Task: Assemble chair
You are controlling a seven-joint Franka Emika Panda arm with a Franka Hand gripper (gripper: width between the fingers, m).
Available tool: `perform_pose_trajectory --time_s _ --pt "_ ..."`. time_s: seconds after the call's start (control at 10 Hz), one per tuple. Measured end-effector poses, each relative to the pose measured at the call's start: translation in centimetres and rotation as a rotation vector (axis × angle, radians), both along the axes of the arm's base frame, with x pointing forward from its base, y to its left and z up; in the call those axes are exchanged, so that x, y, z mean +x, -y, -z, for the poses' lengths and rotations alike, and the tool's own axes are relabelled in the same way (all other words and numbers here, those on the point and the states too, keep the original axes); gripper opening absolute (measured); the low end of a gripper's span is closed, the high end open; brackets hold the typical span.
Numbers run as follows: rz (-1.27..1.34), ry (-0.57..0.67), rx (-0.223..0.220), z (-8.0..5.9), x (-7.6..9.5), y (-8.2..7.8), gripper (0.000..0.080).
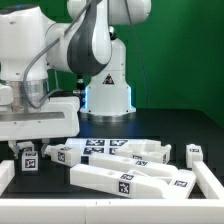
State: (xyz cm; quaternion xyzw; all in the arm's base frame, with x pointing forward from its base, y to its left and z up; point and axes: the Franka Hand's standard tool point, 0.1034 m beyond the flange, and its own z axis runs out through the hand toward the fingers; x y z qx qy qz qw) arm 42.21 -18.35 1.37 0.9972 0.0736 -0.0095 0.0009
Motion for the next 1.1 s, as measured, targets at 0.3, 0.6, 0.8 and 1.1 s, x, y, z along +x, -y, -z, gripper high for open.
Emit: perform_pose_trajectory --time_s 0.3,0.6,0.8,1.1 --pt "-0.006 0.011 0.008 -1.3 1.0 -1.0 0.0528" --pt "-0.042 0.036 0.016 -5.7 4.4 -4.9 0.0643" --pt "-0.162 0.034 0.001 -6.1 6.1 -9.0 0.0648" --pt "-0.142 0.063 -0.011 -5.3 5.6 -8.0 0.0649"
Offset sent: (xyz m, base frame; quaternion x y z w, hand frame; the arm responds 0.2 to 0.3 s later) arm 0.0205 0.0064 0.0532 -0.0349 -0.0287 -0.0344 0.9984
